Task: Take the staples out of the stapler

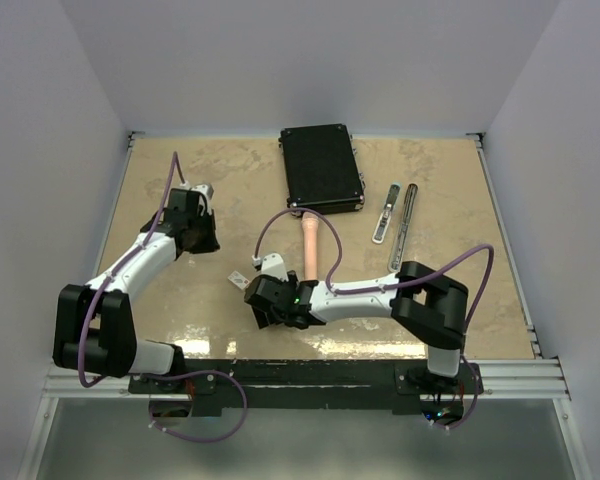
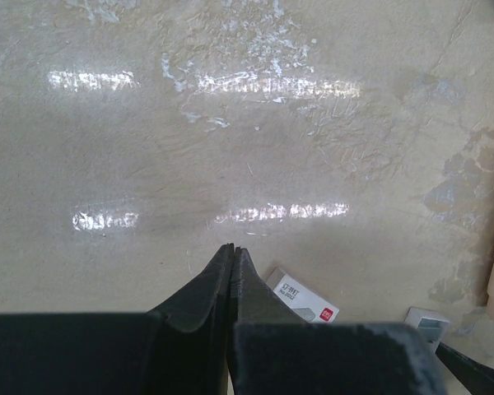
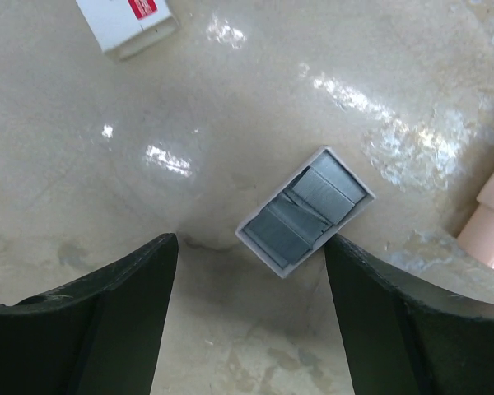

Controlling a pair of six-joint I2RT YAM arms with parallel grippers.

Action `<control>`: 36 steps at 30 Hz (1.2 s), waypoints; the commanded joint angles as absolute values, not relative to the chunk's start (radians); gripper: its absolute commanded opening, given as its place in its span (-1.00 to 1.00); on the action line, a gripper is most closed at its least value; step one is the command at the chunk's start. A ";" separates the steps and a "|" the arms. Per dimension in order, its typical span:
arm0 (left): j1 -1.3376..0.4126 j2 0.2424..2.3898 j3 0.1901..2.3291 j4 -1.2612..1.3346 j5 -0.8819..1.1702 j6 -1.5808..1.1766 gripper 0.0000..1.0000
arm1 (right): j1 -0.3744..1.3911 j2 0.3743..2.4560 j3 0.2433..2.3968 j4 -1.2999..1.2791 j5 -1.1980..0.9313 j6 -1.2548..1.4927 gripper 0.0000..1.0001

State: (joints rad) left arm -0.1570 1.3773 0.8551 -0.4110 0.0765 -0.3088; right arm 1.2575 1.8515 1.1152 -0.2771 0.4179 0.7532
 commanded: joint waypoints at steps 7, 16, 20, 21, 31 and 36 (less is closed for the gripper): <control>-0.150 1.333 0.836 -0.376 0.106 -0.279 -0.93 | 1.232 1.963 1.186 -0.328 0.430 0.713 0.65; -0.149 1.338 0.831 -0.371 0.118 -0.278 -0.93 | 1.230 1.959 1.181 -0.337 0.405 0.660 0.38; -0.149 1.345 0.828 -0.373 0.144 -0.276 -0.93 | 1.230 1.913 1.137 -0.351 0.411 0.666 0.35; -0.149 1.347 0.828 -0.373 0.144 -0.275 -0.93 | 1.230 1.901 1.121 -0.348 0.414 0.667 0.34; -0.149 1.345 0.835 -0.385 0.109 -0.272 -0.93 | 1.230 1.885 1.051 -0.304 0.429 0.683 -0.01; -0.150 1.351 0.833 -0.385 0.098 -0.264 -0.92 | 1.232 1.881 1.046 -0.282 0.428 0.672 -0.21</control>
